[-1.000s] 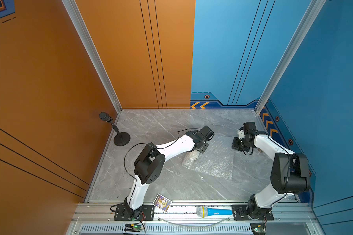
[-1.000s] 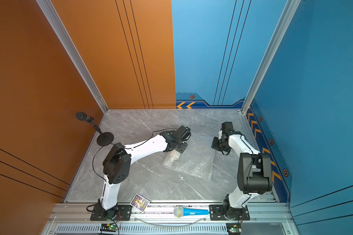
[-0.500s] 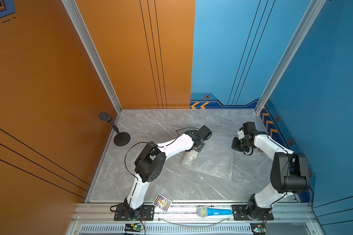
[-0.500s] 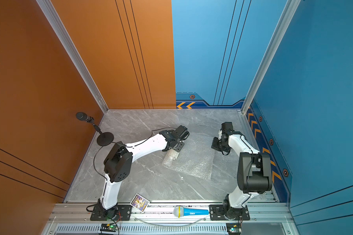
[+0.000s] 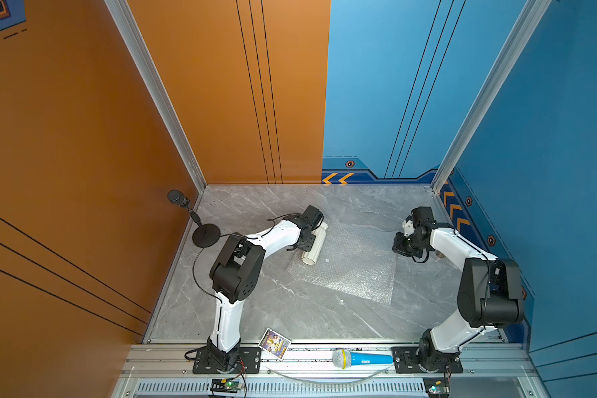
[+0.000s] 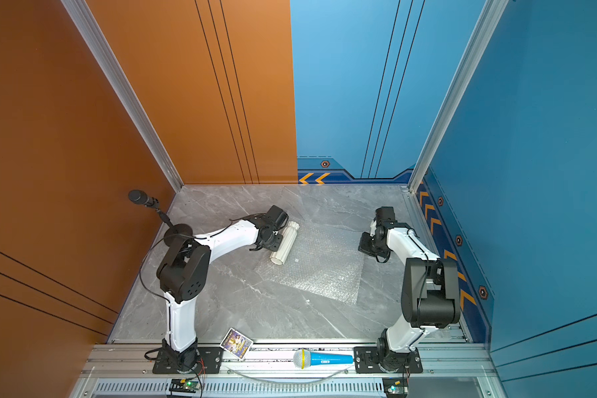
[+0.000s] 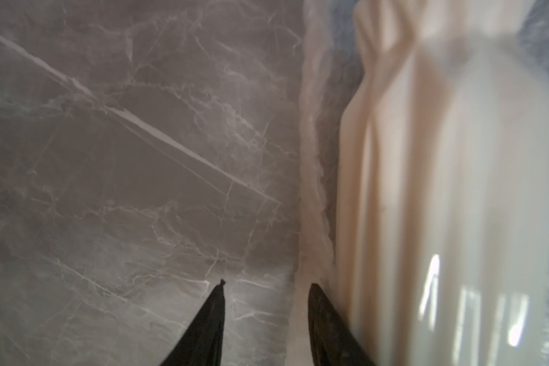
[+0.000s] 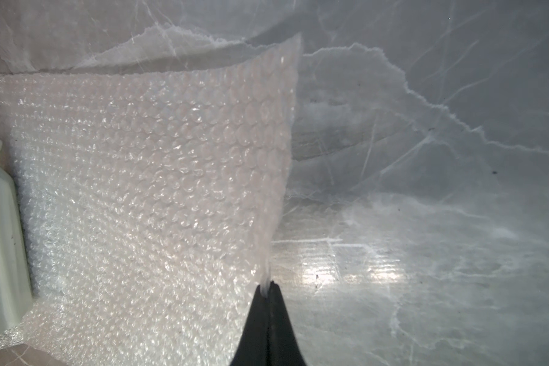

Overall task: Unwrap the vase from the bubble wrap
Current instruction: Unwrap the bubble wrap at the center of the board.

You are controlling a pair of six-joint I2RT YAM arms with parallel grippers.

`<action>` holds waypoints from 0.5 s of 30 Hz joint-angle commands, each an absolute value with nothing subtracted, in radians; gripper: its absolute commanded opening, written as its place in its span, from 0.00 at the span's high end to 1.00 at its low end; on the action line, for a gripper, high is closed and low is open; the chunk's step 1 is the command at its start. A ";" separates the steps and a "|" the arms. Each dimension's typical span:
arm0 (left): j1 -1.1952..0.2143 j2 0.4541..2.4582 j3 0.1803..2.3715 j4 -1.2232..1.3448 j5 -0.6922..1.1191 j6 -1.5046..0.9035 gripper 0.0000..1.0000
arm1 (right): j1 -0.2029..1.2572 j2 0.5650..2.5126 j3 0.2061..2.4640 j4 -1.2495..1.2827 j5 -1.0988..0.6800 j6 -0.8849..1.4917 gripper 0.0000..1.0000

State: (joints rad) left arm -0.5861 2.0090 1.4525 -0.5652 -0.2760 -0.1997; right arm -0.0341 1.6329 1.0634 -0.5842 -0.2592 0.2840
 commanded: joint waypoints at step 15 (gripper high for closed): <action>-0.500 1.664 1.284 -0.463 -0.026 -0.254 0.56 | -0.043 1.633 1.075 -0.599 -0.264 0.273 1.00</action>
